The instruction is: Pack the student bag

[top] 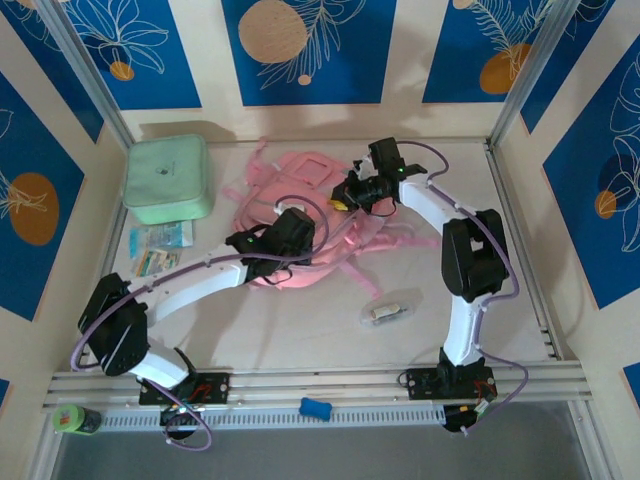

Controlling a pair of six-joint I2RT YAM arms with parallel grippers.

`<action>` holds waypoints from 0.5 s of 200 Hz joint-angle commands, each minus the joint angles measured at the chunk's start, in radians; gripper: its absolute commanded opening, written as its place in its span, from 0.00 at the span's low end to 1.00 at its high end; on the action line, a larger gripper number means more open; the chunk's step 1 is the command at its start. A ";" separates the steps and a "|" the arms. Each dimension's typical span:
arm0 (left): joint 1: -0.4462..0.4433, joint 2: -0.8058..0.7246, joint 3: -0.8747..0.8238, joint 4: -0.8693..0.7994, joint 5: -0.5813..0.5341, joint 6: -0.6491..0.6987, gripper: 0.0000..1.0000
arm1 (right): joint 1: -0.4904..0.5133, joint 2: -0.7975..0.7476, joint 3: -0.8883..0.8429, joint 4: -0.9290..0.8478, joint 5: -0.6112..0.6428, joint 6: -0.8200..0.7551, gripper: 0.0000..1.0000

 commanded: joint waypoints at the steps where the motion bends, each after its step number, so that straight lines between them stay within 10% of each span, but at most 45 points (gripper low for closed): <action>1: -0.044 0.008 0.043 0.005 0.100 -0.015 0.00 | -0.057 -0.065 -0.030 0.129 -0.014 -0.002 0.26; 36: -0.037 0.018 0.045 0.006 0.092 0.020 0.00 | -0.084 -0.200 -0.198 0.131 -0.106 0.010 0.50; 100: -0.037 0.017 0.022 0.058 0.119 0.055 0.00 | 0.047 -0.347 -0.462 0.322 -0.137 0.179 0.60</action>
